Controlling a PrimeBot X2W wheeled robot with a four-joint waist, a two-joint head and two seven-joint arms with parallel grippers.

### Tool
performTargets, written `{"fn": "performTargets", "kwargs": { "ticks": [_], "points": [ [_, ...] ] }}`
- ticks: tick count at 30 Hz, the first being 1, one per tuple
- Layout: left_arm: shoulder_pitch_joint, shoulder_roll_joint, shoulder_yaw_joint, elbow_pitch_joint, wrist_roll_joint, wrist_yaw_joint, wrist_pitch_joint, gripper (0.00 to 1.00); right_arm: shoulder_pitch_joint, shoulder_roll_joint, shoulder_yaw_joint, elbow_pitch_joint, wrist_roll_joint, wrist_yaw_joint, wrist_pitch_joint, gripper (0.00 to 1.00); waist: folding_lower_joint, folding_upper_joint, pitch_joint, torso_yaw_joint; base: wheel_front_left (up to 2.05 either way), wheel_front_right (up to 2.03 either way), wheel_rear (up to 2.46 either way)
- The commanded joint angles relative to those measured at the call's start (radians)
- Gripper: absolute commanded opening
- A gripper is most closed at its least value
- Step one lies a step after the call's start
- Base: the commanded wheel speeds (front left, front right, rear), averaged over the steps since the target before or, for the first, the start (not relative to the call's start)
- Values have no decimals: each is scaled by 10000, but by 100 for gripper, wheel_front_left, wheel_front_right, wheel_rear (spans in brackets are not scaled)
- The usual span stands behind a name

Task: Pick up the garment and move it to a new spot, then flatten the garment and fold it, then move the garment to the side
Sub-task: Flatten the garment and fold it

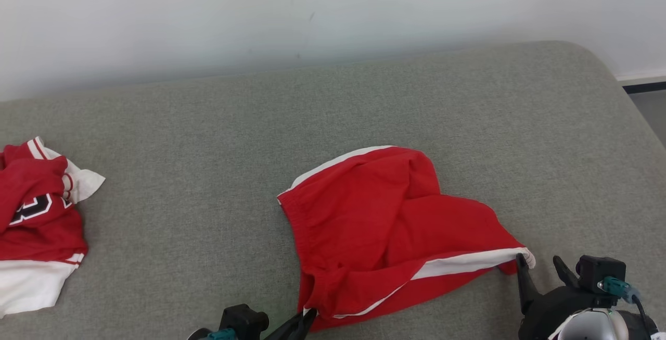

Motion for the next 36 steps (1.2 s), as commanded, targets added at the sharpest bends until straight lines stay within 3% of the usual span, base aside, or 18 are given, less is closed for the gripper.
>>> {"fn": "performTargets", "kwargs": {
  "ticks": [1, 6, 13, 15, 16, 17, 18, 19, 20, 22, 23, 29, 36],
  "points": [
    [26, -11, 10, 40, -37, 30, -42, 0, -23, 55, -54, 41, 107, 11, 148, 100, 0, -1, 57, 111, 0, 0, 0],
    [-182, -65, 27, 156, 3, 83, -123, 0, -121, 197, -374, 31, 111, 11, 258, 100, 0, -1, 192, 297, 0, 0, 0],
    [-215, -12, 257, 406, 73, 501, -300, 0, -261, 272, -278, 451, 32, 11, 876, 100, 0, -1, 262, 377, 0, 0, 0],
    [-225, -8, 260, 421, 57, 485, -335, 0, -279, 284, -181, 470, 127, 11, 998, 96, 0, -1, 276, 391, 0, 0, 0],
    [-233, -13, 250, 420, 48, 465, -343, 0, -275, 289, -110, 481, 174, 11, 1048, 74, 0, -1, 286, 400, 0, 0, 0],
    [-244, -21, 238, 423, 42, 453, -352, 0, -278, 293, -70, 465, 196, 11, 1075, 62, 0, -1, 292, 407, 0, 0, 0],
    [-253, -35, 224, 426, 40, 464, -355, 0, -280, 294, -29, 427, 197, 11, 1064, 58, 0, -1, 297, 413, 0, 0, 0],
    [-260, -50, 214, 429, 36, 459, -360, 0, -274, 296, 3, 404, 202, 11, 1057, 44, 0, -1, 302, 415, 0, 0, 0],
    [-266, -66, 207, 430, 26, 455, -351, 0, -270, 296, 38, 371, 211, 11, 1041, 42, 0, -1, 306, 416, 0, 0, 0],
    [-281, -87, 197, 451, -2, 437, -363, 0, -249, 294, 92, 310, 209, 11, 1018, 9, 0, -1, 310, 412, 0, 0, 0],
    [-289, -98, 198, 460, -16, 448, -376, 0, -224, 297, 142, 267, 204, 11, 1013, 0, 0, -1, 308, 410, 0, 0, 0],
    [-312, -265, 744, 160, -346, 381, -611, 0, -305, 290, 312, -299, 212, 11, 414, 0, 0, -1, 264, 414, 0, 0, 0],
    [-197, -592, 2371, -1245, -1380, 70, -734, 0, -621, 269, 490, -1549, 1312, 11, -579, 0, 0, -1, 110, 438, 0, 0, 0]
  ]
}}
